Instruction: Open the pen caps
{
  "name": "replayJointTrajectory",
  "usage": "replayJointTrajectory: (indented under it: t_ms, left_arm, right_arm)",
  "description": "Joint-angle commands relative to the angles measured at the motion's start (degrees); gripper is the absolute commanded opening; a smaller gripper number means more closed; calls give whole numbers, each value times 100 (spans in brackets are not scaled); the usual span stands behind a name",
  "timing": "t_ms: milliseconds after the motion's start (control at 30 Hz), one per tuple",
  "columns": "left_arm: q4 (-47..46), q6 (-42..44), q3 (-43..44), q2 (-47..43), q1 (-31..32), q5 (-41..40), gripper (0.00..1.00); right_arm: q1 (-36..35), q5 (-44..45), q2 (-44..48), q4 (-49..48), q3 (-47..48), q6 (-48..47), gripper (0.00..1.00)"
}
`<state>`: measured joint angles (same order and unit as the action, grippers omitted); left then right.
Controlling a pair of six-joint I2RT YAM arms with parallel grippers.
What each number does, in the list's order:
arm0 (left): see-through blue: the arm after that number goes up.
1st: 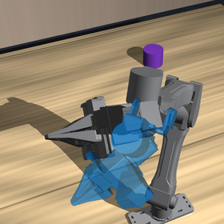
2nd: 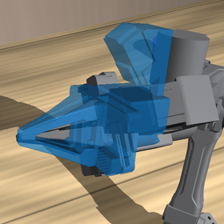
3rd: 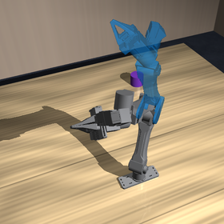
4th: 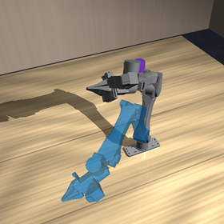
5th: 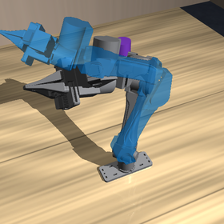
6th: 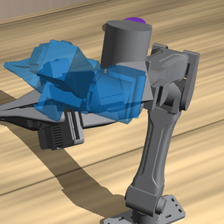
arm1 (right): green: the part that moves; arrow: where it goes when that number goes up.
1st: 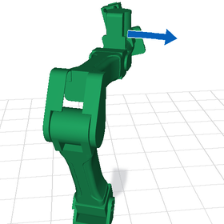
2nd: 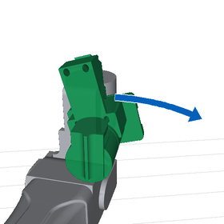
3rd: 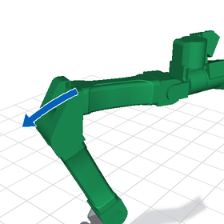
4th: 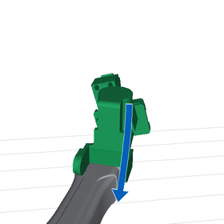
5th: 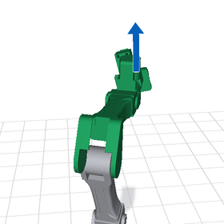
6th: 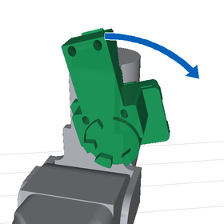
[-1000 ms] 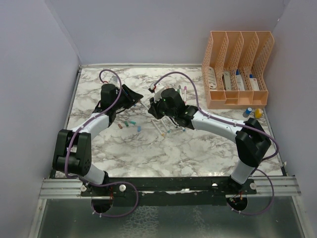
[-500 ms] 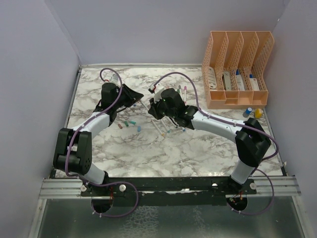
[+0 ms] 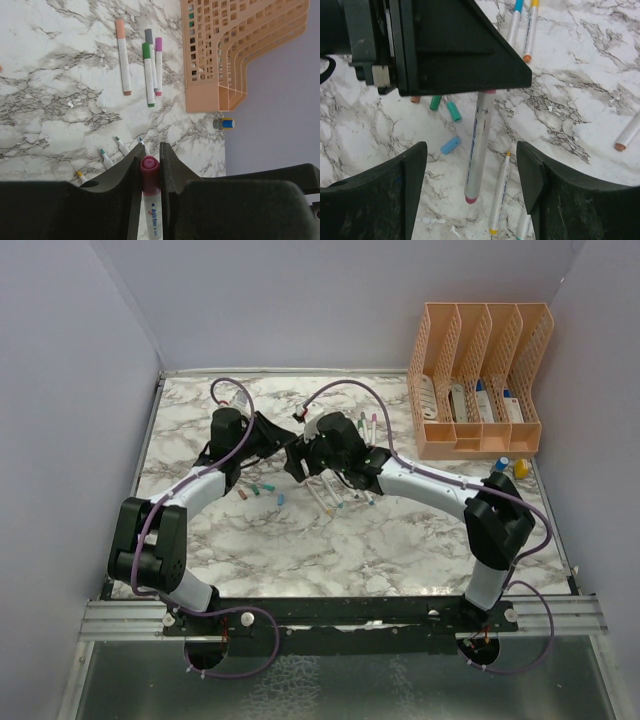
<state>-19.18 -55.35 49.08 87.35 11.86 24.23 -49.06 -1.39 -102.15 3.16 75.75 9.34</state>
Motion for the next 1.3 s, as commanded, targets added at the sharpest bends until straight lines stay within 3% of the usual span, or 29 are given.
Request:
replayJointTrajectory:
  t_ms: [0,500,667,867,1267]
  left_arm:
    - [-131,103,20,-95,189,113,0]
    - [-134,131,-156,-378,441,22,0]
    - [-133,131,-196,-400,506,-28,0]
    - [9,230,77,-261,508,-437,0]
    - [819,784,1508,771,118,-795,0]
  right_arm:
    - [-26,-43,-284,96,396,97,69]
    - [-8,75,-554,181,715,285,24]
    - [26,47,-555,204,722,296,2]
    - [54,92,-301,317,424,288,1]
    - [63,193,1144,503,-1531,607,1]
